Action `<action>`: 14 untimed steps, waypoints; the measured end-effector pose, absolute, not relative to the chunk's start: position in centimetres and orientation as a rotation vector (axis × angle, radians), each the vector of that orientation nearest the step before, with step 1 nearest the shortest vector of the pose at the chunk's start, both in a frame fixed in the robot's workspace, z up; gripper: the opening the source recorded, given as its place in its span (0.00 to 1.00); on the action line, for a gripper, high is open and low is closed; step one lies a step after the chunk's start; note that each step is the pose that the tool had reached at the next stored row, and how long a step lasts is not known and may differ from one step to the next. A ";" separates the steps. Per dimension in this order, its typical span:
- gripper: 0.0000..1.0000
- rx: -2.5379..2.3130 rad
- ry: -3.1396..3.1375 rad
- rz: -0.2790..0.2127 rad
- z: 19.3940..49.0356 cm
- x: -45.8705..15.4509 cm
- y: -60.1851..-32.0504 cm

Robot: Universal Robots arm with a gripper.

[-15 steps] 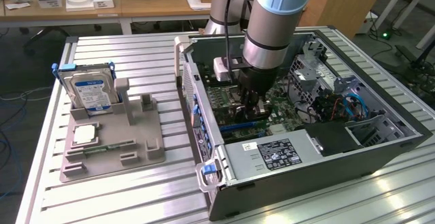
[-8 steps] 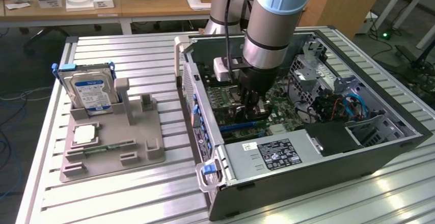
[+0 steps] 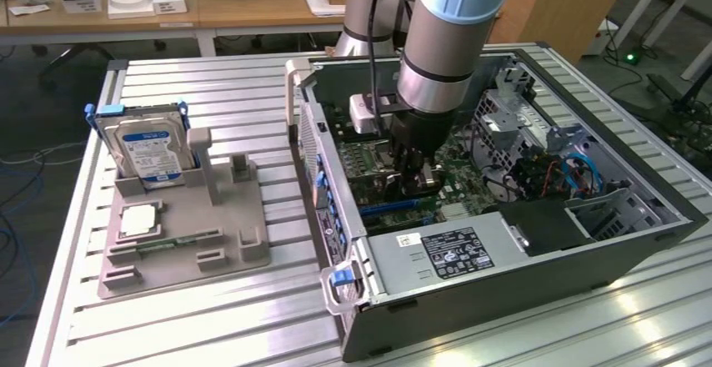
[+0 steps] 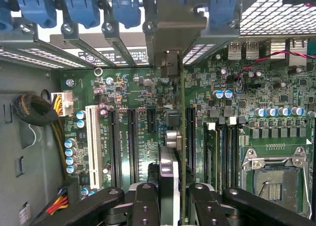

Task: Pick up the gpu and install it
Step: 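Insert the gpu into the slot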

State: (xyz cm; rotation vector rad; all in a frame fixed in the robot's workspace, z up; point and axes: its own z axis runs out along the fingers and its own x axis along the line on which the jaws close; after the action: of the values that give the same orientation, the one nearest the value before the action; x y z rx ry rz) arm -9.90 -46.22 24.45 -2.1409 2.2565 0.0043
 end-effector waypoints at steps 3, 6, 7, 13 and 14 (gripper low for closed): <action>0.28 -2.141 2.256 0.004 24.4 -9.9 -46.2; 0.28 -2.141 2.256 0.005 24.4 -9.9 -46.2; 0.28 -2.140 2.256 0.005 24.4 -9.9 -46.2; 0.28 -2.141 2.256 0.005 24.3 -9.9 -46.2; 0.28 -2.140 2.256 0.005 24.3 -9.9 -46.2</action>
State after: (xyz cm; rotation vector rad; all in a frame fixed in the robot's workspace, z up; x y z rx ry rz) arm -9.90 -46.22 24.30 -2.1404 2.2560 0.0053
